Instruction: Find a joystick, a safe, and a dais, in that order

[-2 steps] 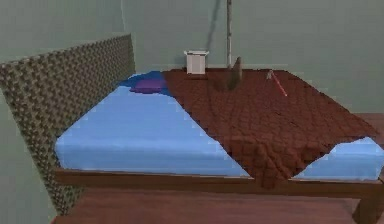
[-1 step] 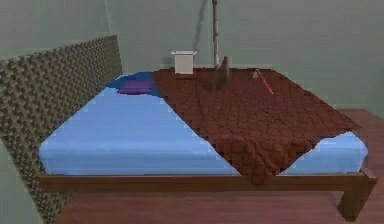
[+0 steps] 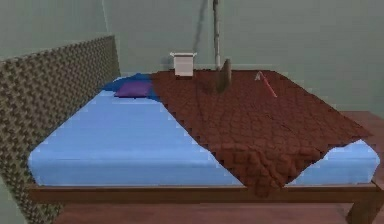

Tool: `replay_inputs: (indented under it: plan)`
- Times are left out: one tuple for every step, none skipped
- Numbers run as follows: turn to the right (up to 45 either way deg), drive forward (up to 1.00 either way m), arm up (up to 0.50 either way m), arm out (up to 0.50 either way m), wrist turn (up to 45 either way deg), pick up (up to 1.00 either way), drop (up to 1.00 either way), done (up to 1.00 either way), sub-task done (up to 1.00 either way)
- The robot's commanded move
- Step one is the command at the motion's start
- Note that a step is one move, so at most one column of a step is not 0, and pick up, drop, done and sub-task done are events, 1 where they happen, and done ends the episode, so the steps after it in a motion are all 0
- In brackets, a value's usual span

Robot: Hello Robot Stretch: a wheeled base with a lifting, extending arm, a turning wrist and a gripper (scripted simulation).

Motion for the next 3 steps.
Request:
replay_inputs:
  plan:
    - [0.0,0.05,0.00,0.00,0.0,0.00,0.00,0.00,0.00]
    - [-45.0,0.00,0.00,0.00,0.0,0.00,0.00,0.00,0.00]
    - [-42.0,0.00,0.00,0.00,0.0,0.00,0.00,0.00,0.00]
